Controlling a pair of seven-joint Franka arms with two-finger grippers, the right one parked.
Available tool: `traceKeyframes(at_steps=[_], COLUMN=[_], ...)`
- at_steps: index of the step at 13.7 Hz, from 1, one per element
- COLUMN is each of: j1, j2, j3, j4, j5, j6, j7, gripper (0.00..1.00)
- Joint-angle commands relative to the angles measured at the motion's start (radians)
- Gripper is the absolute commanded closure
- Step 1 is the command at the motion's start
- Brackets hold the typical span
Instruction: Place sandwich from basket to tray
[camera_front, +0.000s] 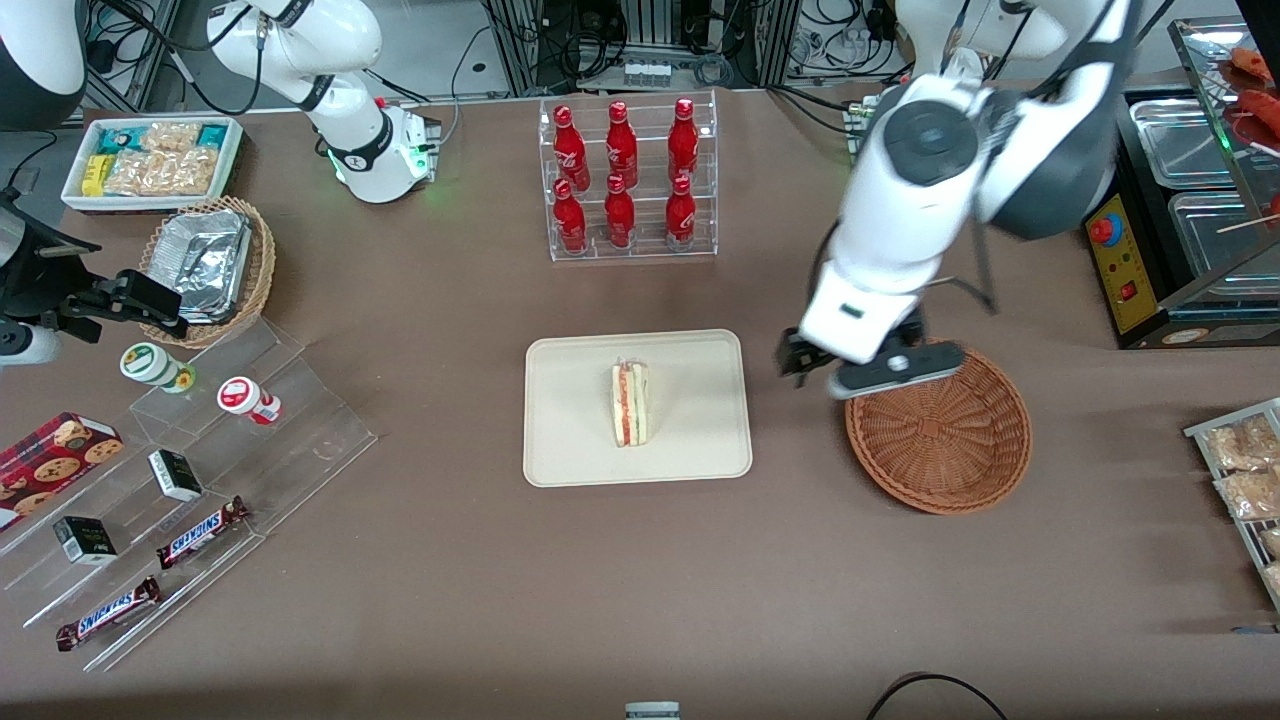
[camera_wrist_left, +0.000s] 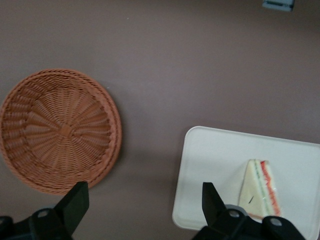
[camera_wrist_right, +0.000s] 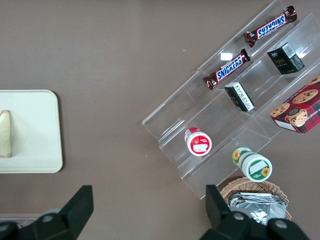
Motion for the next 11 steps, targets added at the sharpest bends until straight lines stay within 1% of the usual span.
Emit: traceKeyframes(at_steps=[1,5,8,9,11], j1=[0.083,0.217,0.303,0.347,0.364], j2=[-0.100,-0.165,-0.179,-0.177,-0.176], j3=[-0.006,-0.006,-0.005,-0.008,-0.006], j4=[-0.065,-0.056,-0.007,0.009,0.021], j5=[-0.040,-0.076,-0.076,-0.077,-0.074], j6=[-0.081,-0.176,-0.271,-0.290,-0.296], j7=[0.148,0.348,0.448,0.481,0.505], gripper=[0.00,0.00,0.00,0.00,0.00])
